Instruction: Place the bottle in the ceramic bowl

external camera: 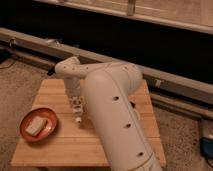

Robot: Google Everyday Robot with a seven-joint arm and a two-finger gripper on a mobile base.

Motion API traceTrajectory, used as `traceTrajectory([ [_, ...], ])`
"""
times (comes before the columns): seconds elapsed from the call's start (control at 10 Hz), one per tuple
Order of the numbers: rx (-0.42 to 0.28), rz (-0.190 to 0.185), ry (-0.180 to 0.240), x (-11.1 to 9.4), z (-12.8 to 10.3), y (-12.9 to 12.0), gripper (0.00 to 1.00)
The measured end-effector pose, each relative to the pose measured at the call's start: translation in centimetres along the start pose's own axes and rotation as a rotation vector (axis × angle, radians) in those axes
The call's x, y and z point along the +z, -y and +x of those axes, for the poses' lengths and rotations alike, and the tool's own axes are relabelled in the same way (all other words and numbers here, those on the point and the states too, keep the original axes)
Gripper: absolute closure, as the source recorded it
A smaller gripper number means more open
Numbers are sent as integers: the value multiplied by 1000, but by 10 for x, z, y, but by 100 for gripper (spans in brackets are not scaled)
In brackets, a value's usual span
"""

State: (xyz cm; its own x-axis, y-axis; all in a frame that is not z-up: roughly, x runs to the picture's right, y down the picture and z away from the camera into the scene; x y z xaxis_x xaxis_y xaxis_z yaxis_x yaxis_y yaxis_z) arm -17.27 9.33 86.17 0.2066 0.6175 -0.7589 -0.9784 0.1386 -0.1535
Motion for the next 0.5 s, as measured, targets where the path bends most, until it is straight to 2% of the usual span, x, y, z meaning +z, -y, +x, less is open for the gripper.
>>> traceTrajectory([
  [0.1, -27, -15, 5, -16, 9, -4, 99],
  [0.2, -56, -25, 11, -29, 17, -8, 100],
  [0.5, -228, -60, 33, -63, 62, -50, 100],
])
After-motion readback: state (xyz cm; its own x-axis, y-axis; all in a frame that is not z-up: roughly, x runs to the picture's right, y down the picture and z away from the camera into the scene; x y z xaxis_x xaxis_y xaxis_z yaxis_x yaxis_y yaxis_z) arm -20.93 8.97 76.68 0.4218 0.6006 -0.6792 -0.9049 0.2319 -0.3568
